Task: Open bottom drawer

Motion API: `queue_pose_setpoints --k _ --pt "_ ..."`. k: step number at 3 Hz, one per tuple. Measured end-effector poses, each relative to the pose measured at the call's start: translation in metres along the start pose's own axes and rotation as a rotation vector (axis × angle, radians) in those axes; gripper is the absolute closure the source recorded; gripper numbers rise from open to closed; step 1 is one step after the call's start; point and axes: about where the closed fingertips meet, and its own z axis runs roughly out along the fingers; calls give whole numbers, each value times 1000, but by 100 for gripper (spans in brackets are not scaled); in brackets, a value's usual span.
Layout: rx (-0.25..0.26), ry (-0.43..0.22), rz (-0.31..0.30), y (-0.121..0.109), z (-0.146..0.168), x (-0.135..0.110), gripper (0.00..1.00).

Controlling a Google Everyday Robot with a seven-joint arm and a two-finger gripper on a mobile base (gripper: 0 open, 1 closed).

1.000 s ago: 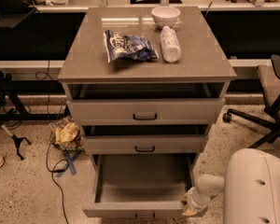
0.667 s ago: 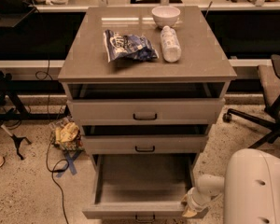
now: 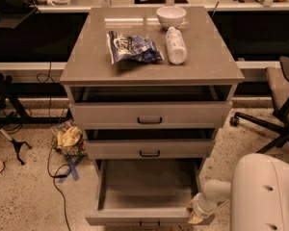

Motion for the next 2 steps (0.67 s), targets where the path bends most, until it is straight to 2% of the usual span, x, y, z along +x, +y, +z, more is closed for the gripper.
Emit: queue_pose_setpoints --k 2 --pt "-5 -2 0 3 3 -1 11"
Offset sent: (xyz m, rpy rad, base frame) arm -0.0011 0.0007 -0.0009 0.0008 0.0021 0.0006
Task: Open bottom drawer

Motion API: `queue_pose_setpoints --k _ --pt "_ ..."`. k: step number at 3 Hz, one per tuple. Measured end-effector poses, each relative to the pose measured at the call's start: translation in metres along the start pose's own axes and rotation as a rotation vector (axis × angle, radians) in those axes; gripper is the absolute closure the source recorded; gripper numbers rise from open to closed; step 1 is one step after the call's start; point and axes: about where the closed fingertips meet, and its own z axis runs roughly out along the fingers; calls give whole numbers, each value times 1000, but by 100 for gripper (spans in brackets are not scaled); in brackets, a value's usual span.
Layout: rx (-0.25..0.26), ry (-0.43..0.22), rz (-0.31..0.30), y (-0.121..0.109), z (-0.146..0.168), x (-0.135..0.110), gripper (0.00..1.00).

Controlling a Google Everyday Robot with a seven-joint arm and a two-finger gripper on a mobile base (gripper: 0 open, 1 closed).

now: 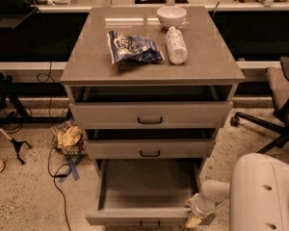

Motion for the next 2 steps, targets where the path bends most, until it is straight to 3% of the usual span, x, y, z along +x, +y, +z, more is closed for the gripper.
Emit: queue_pose_setpoints --k 1,2 --pt "13 -26 -8 2 -10 2 0" --pt "94 -90 -63 8 -53 -2 0"
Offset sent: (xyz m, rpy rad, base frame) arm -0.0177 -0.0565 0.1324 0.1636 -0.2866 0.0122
